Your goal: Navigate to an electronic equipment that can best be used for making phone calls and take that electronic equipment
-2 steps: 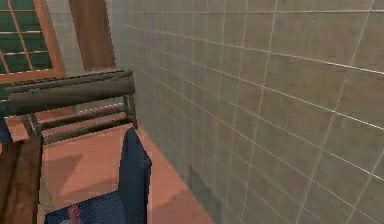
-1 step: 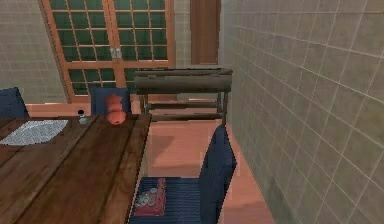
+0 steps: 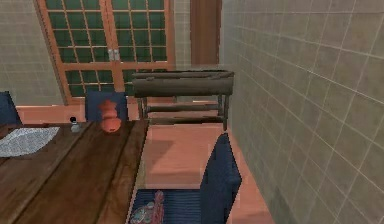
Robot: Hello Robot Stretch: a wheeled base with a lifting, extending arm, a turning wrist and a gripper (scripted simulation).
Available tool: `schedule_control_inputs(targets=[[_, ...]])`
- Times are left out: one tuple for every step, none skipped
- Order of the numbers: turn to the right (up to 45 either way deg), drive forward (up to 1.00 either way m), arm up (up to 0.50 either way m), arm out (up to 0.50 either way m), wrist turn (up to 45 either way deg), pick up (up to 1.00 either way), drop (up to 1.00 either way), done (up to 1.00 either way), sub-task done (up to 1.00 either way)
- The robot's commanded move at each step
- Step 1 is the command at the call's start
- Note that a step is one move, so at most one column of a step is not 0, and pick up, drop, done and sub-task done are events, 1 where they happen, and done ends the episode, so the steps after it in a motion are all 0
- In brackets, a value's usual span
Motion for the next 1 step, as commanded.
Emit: schedule_control_inputs(targets=[[-45.0, 0.00, 0.00, 0.00, 0.0, 0.00, 0.00, 0.00, 0.00]])
